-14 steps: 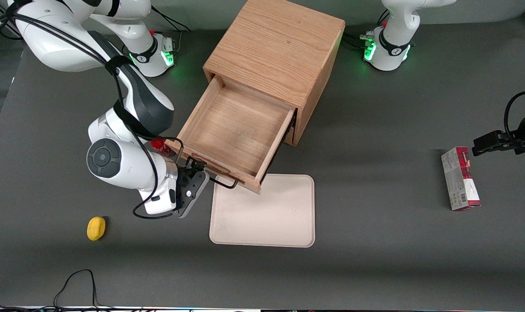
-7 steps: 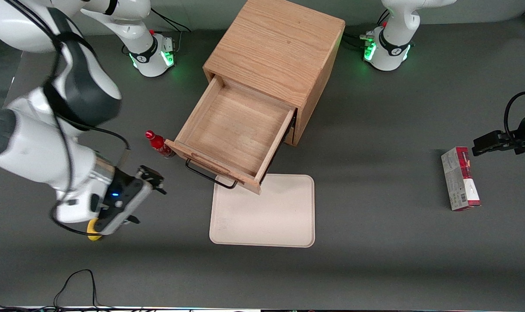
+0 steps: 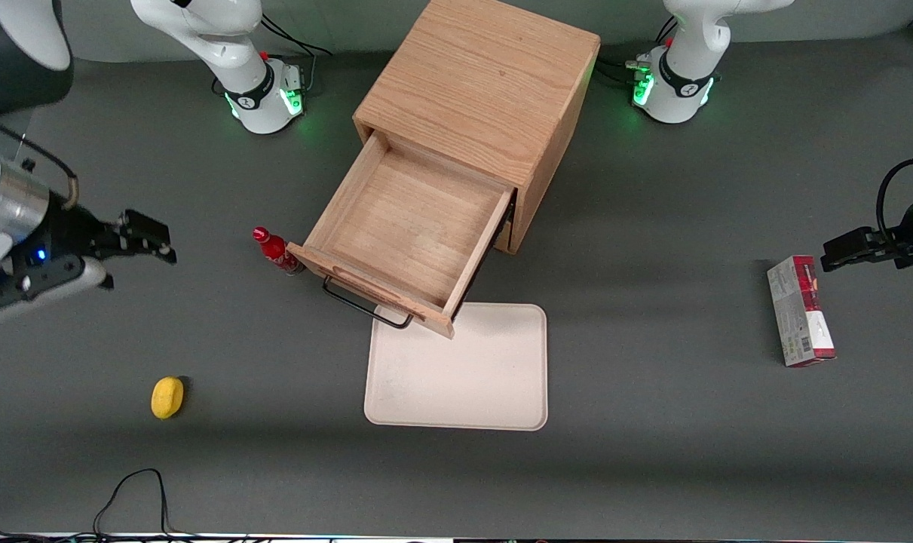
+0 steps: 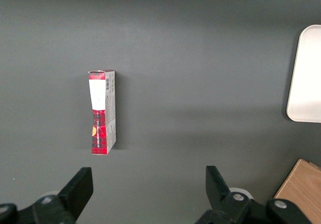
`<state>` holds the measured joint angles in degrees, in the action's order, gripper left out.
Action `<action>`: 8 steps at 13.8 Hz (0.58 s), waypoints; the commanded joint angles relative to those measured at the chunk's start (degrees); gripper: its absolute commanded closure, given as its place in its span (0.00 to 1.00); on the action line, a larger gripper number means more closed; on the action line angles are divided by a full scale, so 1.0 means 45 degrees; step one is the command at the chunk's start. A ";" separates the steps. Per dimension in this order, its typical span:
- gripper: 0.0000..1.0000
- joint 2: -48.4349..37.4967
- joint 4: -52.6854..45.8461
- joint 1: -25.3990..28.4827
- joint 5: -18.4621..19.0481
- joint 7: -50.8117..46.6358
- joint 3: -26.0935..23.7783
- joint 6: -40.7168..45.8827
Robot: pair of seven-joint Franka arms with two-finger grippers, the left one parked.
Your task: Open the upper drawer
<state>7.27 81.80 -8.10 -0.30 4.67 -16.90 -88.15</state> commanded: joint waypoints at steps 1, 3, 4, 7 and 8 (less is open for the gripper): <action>0.00 -0.3852 0.4507 0.0101 -0.0789 -0.0804 0.1096 -0.0761; 0.00 -0.5068 0.5704 0.0101 -0.0948 -0.0785 0.1489 -0.0821; 0.00 -0.5131 0.5689 0.0024 -0.0948 -0.0765 0.1490 -0.0802; 0.00 -0.4918 0.5436 -0.0016 -0.0948 -0.0785 0.1490 -0.0724; 0.00 -0.4704 0.5164 -0.0016 -0.0910 -0.0785 0.1471 -0.0704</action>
<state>-15.08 105.69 -8.11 -3.04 2.33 -10.27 -90.24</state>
